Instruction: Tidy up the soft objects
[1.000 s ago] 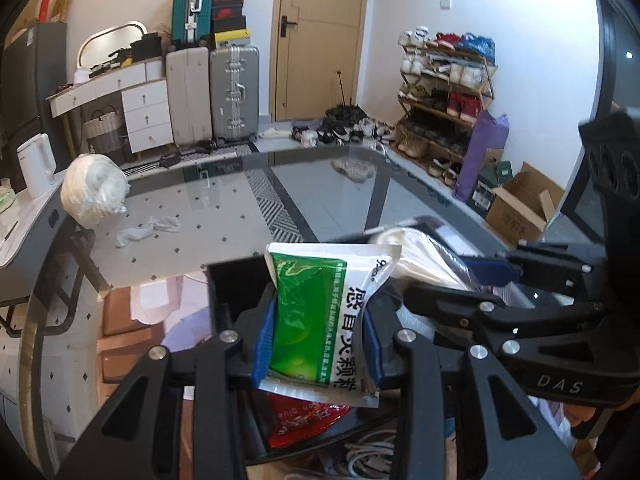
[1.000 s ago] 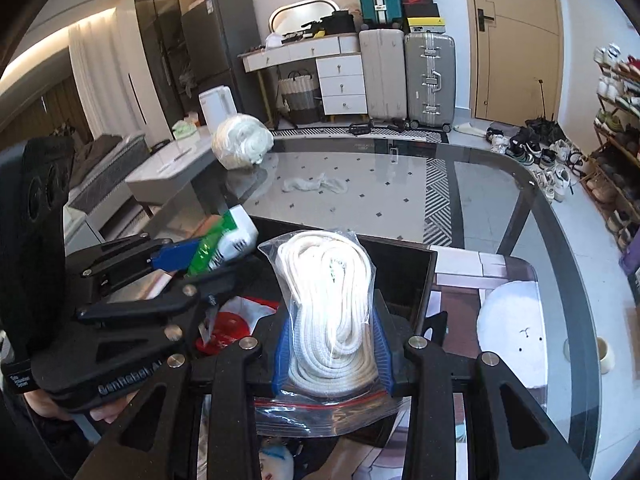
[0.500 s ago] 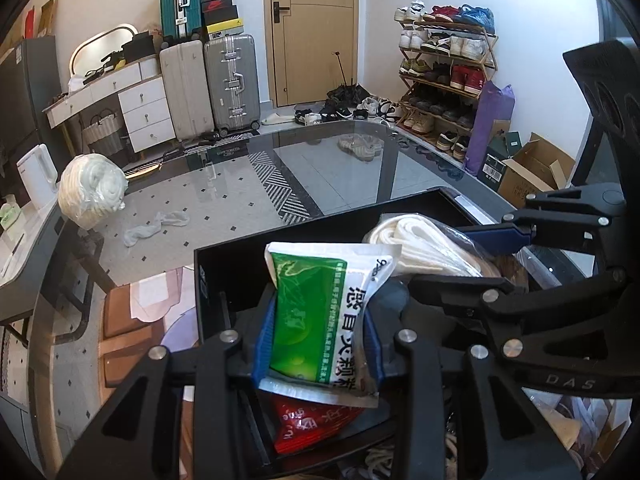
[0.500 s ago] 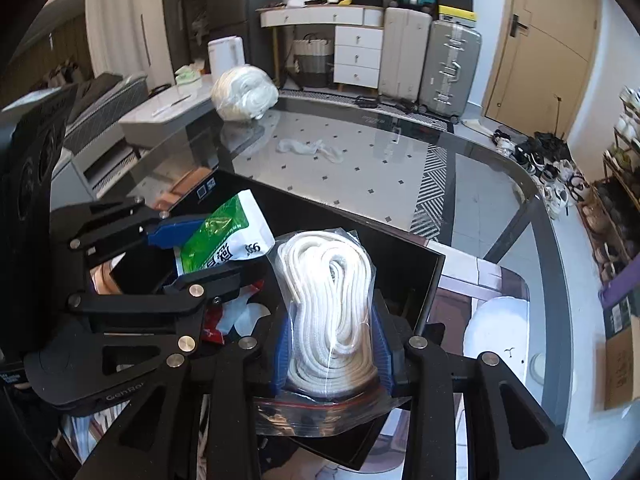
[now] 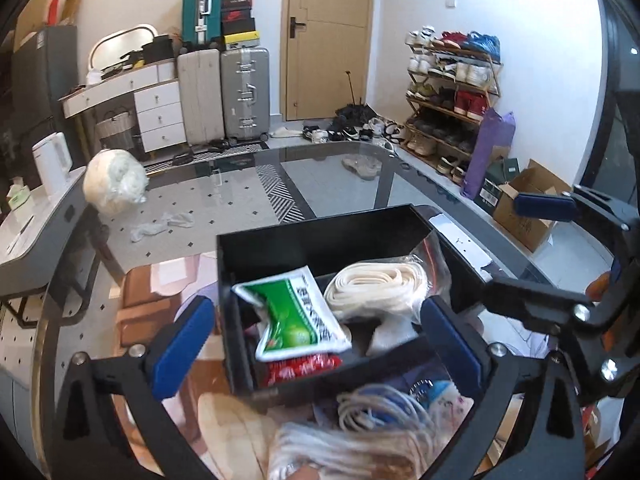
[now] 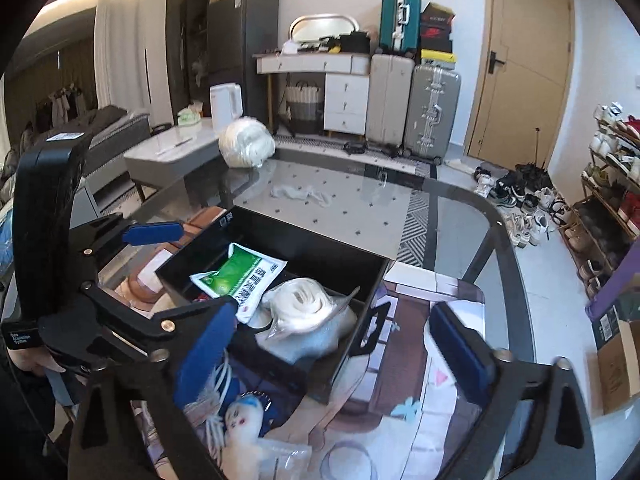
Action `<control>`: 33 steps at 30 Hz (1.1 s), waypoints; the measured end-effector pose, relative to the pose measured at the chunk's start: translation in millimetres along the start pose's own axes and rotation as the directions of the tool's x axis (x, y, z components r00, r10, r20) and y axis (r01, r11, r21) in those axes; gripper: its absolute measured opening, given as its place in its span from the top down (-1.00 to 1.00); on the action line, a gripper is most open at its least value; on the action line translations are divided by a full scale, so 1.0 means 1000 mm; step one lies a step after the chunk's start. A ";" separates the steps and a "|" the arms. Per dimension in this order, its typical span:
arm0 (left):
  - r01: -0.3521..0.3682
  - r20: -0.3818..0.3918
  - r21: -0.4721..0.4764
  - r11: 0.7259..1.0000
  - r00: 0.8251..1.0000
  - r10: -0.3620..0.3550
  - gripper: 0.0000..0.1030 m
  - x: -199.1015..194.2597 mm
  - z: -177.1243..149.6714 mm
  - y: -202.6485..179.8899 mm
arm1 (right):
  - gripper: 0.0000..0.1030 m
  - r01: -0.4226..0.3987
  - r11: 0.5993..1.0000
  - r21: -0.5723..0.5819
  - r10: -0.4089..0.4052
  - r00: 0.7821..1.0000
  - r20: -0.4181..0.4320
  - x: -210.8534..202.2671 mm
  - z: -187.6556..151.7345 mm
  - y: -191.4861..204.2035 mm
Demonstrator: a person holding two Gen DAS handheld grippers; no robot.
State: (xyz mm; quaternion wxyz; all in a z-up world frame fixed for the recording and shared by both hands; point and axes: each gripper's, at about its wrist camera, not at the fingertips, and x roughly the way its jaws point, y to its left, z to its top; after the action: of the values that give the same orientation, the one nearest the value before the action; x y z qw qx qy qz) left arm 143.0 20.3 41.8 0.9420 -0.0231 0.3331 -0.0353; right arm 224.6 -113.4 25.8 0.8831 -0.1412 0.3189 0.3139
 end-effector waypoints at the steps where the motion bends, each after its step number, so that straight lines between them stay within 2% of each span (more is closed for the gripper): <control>1: 0.001 0.002 -0.007 1.000 1.000 -0.001 -1.00 -0.004 -0.002 0.001 | -0.99 -0.003 1.000 0.008 0.003 1.000 0.009 -0.005 -0.004 0.001; 8: -0.031 0.033 -0.043 0.999 0.999 0.032 -1.00 -0.038 -0.025 0.007 | -0.99 -0.025 0.998 0.064 0.023 0.999 0.029 -0.031 -0.035 0.003; 14: -0.051 0.058 -0.072 0.996 0.997 0.055 -1.00 -0.060 -0.046 0.011 | -0.99 -0.023 0.996 0.084 0.022 1.000 0.009 -0.041 -0.057 0.005; 22: -0.065 0.046 -0.079 0.995 0.997 0.068 -1.00 -0.066 -0.074 0.010 | -0.99 -0.022 0.996 0.081 0.023 1.000 -0.016 -0.045 -0.080 0.012; 28: -0.056 0.030 -0.081 0.995 0.998 0.058 -1.00 -0.062 -0.087 0.008 | -0.99 -0.025 0.996 0.085 0.028 0.999 -0.036 -0.043 -0.090 0.015; 33: -0.077 0.033 -0.083 0.994 0.996 0.080 -1.00 -0.057 -0.093 0.006 | -0.99 -0.012 0.998 0.067 0.017 0.998 -0.062 -0.035 -0.097 0.015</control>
State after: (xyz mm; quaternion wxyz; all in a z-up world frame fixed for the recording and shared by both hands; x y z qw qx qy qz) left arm 40.3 29.2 4.9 0.9467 -0.0494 0.3179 0.0158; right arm 147.6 -161.6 -24.9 0.8746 -0.1191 0.3577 0.3049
